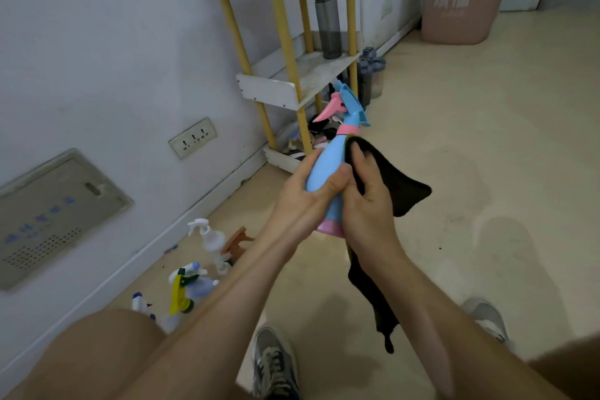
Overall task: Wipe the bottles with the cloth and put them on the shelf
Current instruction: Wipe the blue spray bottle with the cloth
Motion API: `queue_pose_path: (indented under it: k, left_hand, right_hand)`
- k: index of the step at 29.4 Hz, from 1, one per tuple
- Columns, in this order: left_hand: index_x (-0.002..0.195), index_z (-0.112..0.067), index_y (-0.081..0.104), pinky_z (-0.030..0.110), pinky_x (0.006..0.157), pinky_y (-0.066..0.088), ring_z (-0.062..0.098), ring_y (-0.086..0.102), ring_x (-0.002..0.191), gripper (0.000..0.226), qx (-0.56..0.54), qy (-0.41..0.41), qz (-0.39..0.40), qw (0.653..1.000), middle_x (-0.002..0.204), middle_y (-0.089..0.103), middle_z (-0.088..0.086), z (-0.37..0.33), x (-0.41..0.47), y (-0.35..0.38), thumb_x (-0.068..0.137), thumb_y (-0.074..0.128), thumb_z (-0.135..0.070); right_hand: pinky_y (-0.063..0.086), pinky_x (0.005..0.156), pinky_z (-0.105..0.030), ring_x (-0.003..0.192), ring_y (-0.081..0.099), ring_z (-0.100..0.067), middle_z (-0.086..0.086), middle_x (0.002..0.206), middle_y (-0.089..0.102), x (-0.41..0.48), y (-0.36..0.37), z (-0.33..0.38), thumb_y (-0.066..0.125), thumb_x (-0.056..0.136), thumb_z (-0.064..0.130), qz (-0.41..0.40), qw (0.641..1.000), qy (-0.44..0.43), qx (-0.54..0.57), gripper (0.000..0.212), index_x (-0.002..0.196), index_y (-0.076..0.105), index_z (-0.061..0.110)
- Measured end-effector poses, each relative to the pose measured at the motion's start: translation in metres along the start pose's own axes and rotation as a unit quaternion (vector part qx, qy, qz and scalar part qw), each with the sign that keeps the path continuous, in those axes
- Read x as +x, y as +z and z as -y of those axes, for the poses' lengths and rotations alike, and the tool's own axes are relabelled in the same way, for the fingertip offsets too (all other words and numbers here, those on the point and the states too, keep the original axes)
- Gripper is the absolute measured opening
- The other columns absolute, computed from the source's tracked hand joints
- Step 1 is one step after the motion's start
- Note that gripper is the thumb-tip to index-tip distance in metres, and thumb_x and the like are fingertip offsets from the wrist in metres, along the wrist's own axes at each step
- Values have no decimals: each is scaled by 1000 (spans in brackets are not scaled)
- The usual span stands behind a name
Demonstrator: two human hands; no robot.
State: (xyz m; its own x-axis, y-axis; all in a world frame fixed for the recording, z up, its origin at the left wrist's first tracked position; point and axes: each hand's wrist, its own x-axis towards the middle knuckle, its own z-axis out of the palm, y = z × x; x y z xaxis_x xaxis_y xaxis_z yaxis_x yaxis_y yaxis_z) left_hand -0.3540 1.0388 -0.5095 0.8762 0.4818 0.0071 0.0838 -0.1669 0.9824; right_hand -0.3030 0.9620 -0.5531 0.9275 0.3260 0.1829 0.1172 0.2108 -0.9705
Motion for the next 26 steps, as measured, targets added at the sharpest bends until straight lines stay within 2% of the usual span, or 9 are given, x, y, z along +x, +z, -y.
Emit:
queue_pose_path:
  k: [3,6,8,10,13,17,21,24,26]
  left_hand:
    - [126,-36,59,18,72,56,2,68,93,61,-67,-18,13,997,114,66,-15,-2,-3,-1,69,70,-55]
    - [125,-36,60,32,79,59,15,70,101,62,-118,-33,44,991,120,68,-5,-1,0,-5,66,72,-52]
    - [126,-35,59,39,83,58,20,69,105,59,-127,-56,77,987,122,68,-1,3,3,-10,72,76,-53]
    - [132,-30,57,40,76,59,24,69,104,64,-156,-100,112,976,121,69,4,8,4,-15,75,73,-56]
    - [135,-29,54,39,73,58,26,69,106,61,-202,-155,140,957,123,68,8,11,3,-14,80,63,-53]
    - [124,-33,62,38,78,58,21,66,103,34,-23,-39,26,999,112,66,2,11,10,-14,92,59,-45]
    - [121,-52,48,29,86,57,2,65,103,54,30,-12,133,991,112,60,-26,6,-4,-2,72,70,-59]
    - [141,-43,36,27,84,58,5,66,106,76,-12,-13,140,990,125,58,-16,16,-5,1,76,75,-43]
    - [140,-42,37,26,81,58,4,65,106,73,-19,-13,137,990,125,58,-14,20,-3,-2,76,72,-44]
  right_hand:
    - [48,106,-34,126,54,-7,9,145,50,3,-7,4,58,98,34,24,999,19,26,51,147,42,33]
    - [56,94,-38,112,65,-11,9,131,61,4,-11,8,73,81,51,23,997,59,38,71,143,46,33]
    - [59,87,-46,104,69,-19,2,120,68,6,-16,9,78,69,51,46,992,96,62,73,134,52,28]
    - [58,87,-52,104,70,-28,-8,119,69,10,-27,10,78,70,42,105,972,153,144,69,131,54,21]
    - [59,82,-49,103,69,-35,-16,119,69,16,-42,17,78,67,39,163,932,224,234,72,130,55,15]
    - [61,78,-46,97,72,-26,-5,117,70,18,-30,8,84,73,28,11,976,169,134,61,128,57,23]
    - [61,78,-47,92,72,-22,3,105,71,14,-21,0,88,62,41,-56,986,134,79,62,117,61,30]
    - [61,78,-45,88,72,-19,7,96,72,13,-19,-1,84,50,54,-50,992,120,9,64,106,64,32]
    - [61,79,-43,88,72,-17,7,97,72,11,-19,-1,82,50,59,-45,990,127,-29,67,108,65,30]
